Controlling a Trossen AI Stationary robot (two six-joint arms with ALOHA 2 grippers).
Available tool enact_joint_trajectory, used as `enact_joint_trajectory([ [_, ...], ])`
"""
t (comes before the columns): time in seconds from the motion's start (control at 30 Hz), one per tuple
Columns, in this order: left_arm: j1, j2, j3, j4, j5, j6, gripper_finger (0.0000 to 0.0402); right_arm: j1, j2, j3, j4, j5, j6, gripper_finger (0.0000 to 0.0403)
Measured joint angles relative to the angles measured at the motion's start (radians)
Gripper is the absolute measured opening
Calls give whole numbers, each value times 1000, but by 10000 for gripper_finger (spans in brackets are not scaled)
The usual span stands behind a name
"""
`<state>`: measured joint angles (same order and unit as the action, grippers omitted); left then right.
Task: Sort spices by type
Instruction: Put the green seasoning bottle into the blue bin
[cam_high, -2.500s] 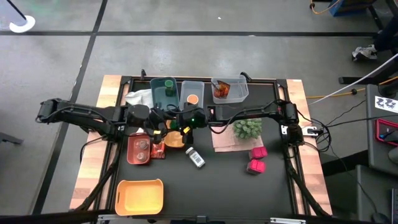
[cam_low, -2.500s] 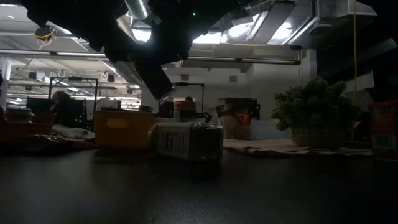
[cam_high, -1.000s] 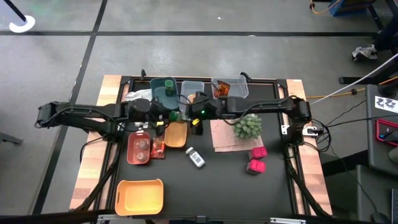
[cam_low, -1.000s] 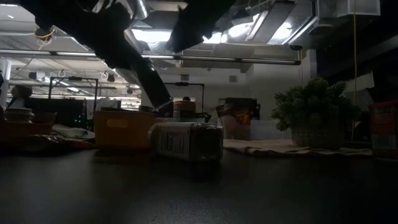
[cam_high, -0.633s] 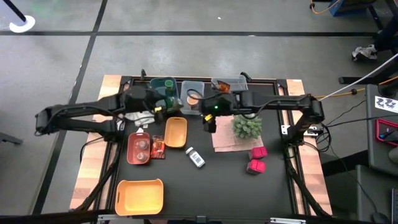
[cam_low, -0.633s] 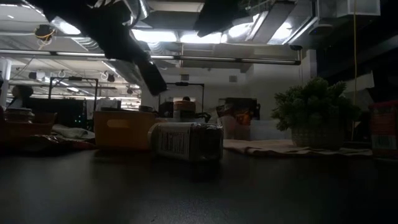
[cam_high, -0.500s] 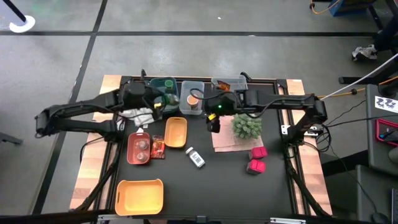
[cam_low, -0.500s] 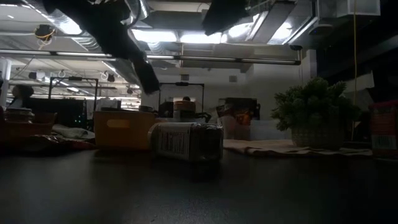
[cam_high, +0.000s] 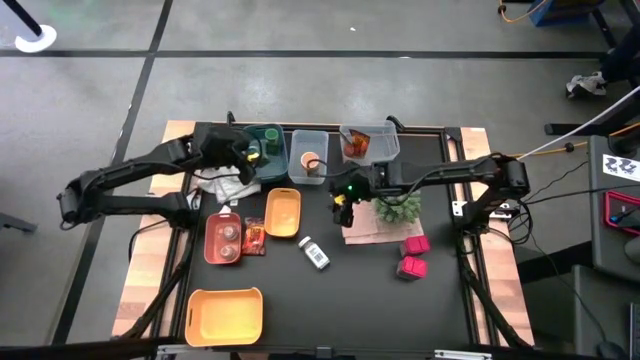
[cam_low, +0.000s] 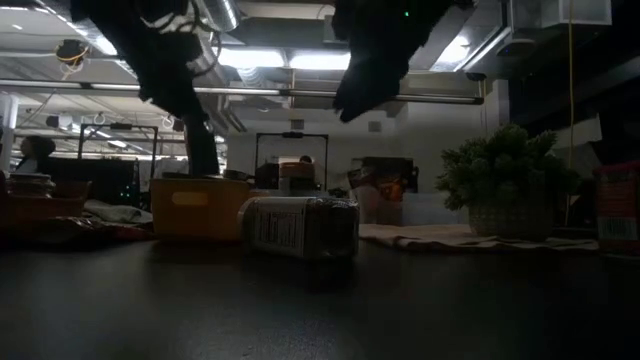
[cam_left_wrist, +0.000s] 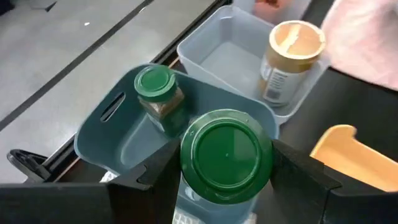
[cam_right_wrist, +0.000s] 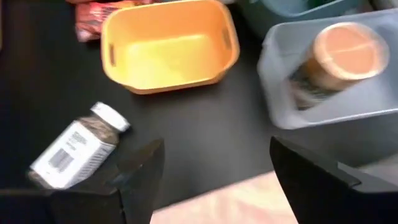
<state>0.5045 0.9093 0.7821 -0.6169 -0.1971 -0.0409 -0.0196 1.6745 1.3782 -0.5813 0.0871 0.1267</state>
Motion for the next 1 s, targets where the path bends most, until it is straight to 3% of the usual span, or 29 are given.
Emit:
enact_joint_trajectory([
  [0.27, 45, 92, -86, 101, 0, -27, 202, 1, 0, -159, 182, -37, 88, 289],
  [0.5, 69, 193, -104, 143, 0, -38, 202, 1, 0, -228, 215, -37, 112, 289],
  [0.73, 84, 270, -99, 205, -2, -39, 203, 1, 0, -249, 248, -36, 112, 289],
  [1.0, 84, 275, -102, 242, -3, -42, 218, 1, 0, -249, 251, -36, 112, 289],
])
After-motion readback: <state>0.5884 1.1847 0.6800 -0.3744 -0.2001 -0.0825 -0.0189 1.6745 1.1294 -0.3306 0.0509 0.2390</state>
